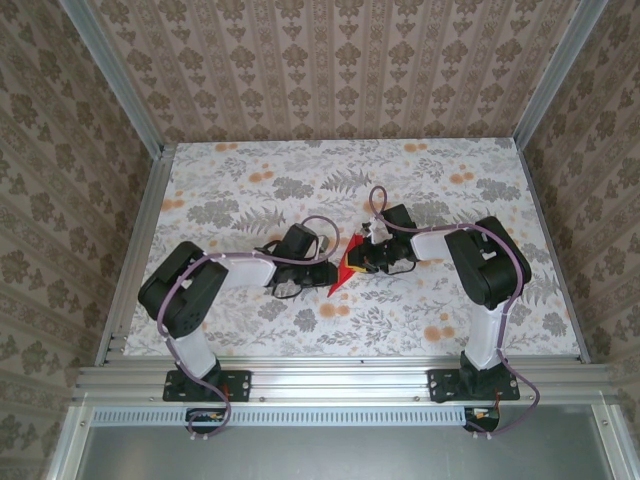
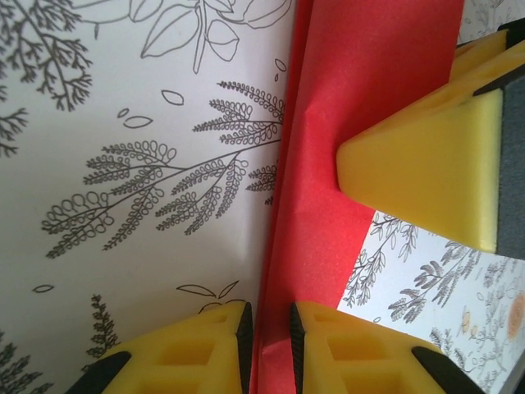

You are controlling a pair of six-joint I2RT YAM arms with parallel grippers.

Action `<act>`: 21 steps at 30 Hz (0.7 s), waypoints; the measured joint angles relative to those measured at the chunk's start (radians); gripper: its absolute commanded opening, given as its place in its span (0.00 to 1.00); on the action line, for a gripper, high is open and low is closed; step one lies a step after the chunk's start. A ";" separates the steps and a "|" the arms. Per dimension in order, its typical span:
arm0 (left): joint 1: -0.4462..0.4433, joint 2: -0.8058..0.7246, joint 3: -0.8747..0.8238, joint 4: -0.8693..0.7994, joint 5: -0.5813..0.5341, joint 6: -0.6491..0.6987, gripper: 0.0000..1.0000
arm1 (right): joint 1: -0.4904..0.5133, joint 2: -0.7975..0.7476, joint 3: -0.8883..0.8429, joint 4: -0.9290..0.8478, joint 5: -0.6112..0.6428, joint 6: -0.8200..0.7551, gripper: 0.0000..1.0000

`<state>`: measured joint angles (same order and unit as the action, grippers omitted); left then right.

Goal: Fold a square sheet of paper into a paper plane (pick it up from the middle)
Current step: Fold the wing for the fifth time at the center of the table.

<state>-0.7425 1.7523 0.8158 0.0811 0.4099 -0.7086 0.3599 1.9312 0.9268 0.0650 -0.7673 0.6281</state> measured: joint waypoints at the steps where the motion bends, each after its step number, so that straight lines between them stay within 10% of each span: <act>1: -0.004 0.001 0.007 -0.012 -0.008 0.006 0.23 | 0.000 0.000 0.000 0.000 0.000 0.000 0.21; 21: -0.098 0.042 0.166 -0.266 -0.219 0.107 0.21 | 0.008 -0.008 0.000 -0.019 0.034 -0.031 0.17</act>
<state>-0.8402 1.7939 0.9813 -0.1844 0.1905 -0.6014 0.3676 1.9232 0.9268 0.0463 -0.7330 0.5968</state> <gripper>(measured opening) 0.206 0.176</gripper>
